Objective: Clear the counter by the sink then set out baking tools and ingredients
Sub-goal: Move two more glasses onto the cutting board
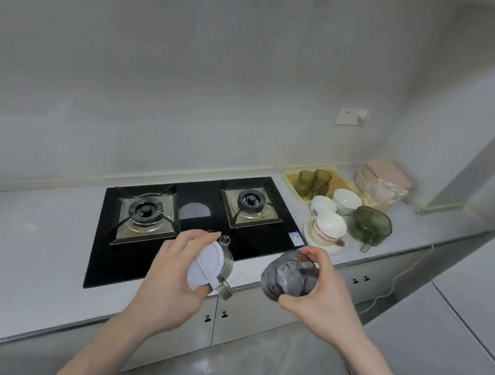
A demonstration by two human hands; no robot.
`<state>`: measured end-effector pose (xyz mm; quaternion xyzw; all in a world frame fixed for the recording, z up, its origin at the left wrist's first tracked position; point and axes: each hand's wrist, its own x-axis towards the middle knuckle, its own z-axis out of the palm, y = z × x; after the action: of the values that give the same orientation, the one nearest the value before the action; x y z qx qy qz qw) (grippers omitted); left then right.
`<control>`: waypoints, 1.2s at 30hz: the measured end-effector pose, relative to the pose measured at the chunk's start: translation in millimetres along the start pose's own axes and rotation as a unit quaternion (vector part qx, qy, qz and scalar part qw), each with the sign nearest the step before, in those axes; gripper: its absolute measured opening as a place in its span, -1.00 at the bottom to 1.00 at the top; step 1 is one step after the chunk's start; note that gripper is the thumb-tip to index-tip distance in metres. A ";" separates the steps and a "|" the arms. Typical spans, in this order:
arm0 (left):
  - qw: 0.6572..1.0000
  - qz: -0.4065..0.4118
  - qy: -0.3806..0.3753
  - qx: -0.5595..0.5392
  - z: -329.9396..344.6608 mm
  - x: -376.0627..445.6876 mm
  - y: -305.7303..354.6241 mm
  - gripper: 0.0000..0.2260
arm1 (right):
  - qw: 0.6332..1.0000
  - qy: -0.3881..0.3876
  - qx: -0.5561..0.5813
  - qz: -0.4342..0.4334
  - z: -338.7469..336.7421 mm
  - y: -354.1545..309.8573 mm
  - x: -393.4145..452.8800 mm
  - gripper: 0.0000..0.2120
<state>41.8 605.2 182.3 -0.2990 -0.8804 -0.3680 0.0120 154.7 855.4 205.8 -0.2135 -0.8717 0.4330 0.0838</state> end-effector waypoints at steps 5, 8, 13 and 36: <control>0.998 0.037 -0.045 0.006 27.7 75.4 19.7 -0.26 | 0.999 0.046 -0.001 0.019 -35.8 19.4 43.7 -0.28; 0.996 0.055 -0.061 0.015 42.8 112.5 32.3 -0.25 | 0.997 0.067 0.006 0.028 -58.2 33.4 69.7 -0.29; 0.996 0.063 -0.056 0.033 72.4 166.4 53.3 -0.23 | 0.997 0.071 0.005 0.019 -96.0 62.5 127.0 -0.28; 0.997 -0.021 0.005 0.073 205.9 349.7 144.6 -0.17 | 0.998 -0.009 -0.031 -0.061 -245.5 170.7 390.1 -0.22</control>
<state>-126.9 1000.8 209.3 -0.2770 -0.9111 -0.3039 0.0301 -61.9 1296.6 205.7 -0.1585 -0.8970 0.4013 0.0958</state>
